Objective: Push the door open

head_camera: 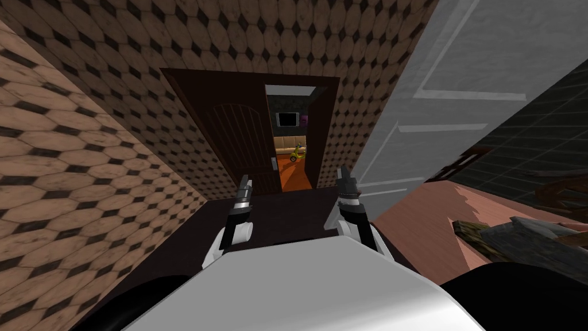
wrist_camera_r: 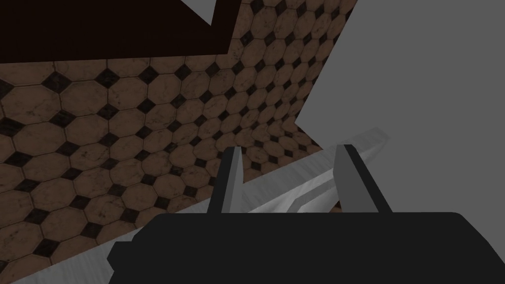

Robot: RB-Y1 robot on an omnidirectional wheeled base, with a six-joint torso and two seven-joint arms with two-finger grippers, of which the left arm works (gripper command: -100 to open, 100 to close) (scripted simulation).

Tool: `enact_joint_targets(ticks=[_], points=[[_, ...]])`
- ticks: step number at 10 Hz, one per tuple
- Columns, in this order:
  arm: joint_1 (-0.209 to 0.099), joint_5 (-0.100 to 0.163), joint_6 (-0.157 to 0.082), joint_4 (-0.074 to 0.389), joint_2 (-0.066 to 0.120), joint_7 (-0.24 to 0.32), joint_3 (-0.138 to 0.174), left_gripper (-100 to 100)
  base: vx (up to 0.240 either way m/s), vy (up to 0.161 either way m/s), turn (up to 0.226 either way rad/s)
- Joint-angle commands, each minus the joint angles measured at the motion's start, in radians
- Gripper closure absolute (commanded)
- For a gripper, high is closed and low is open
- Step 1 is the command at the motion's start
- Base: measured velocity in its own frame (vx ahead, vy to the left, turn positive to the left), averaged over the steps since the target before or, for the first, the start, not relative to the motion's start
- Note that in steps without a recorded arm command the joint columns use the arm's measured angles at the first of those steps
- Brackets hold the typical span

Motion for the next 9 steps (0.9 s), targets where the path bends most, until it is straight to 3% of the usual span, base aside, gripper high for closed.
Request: enact_joint_targets(ticks=[1,9], points=[[-0.029,0.006,0.001,0.046,0.004,-0.001,0.006,-100,0.098,0.033,-0.001],[-0.175,0.033,0.003,0.284,0.012,-0.006,0.033,-100,0.099,0.021,0.002]])
